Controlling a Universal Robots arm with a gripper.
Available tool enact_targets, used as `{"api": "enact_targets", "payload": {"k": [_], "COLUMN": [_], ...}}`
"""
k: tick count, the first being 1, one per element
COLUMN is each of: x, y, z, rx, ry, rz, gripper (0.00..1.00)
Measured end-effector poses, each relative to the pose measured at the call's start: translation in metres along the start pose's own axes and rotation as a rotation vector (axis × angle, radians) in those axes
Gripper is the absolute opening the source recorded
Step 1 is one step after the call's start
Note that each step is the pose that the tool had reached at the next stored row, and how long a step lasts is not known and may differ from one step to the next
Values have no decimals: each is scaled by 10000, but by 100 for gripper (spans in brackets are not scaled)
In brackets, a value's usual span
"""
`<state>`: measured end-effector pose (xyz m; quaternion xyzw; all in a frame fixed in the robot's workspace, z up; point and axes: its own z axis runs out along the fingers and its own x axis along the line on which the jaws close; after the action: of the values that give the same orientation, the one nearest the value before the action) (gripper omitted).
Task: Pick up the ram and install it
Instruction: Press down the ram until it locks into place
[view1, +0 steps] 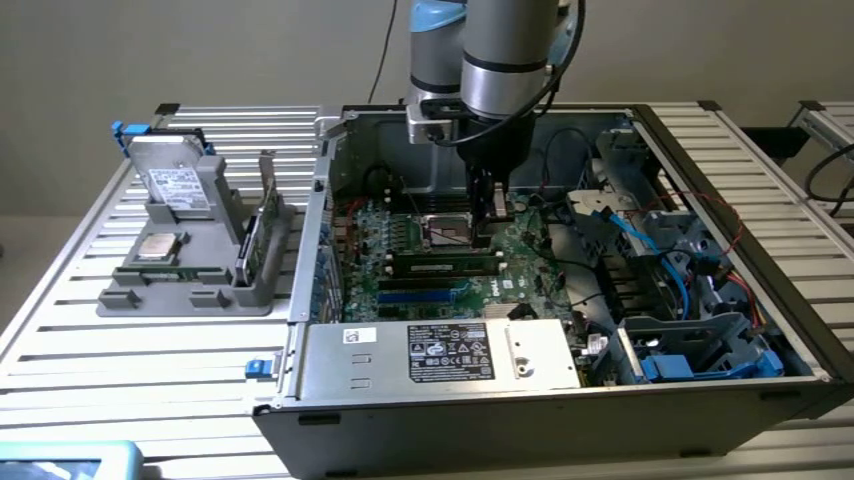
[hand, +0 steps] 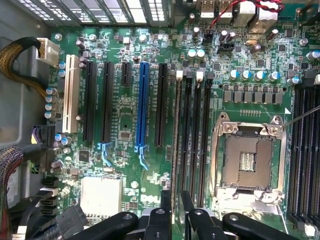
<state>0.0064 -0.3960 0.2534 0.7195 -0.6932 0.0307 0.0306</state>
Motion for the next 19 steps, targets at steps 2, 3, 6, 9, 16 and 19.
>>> {"api": "enact_targets", "payload": {"k": [2,3,6,9,16,19], "x": [0,0,0,1,0,-3], "y": [0,0,0,-14,-57,-57], "z": [0,0,0,4,32,58], "rx": [1,1,2,3,-22,-43], "ry": [-16,-24,-48,-56,85,116], "rz": [0,1,0,10,216,449], "gripper": [20,20,11,11,11,11]}}
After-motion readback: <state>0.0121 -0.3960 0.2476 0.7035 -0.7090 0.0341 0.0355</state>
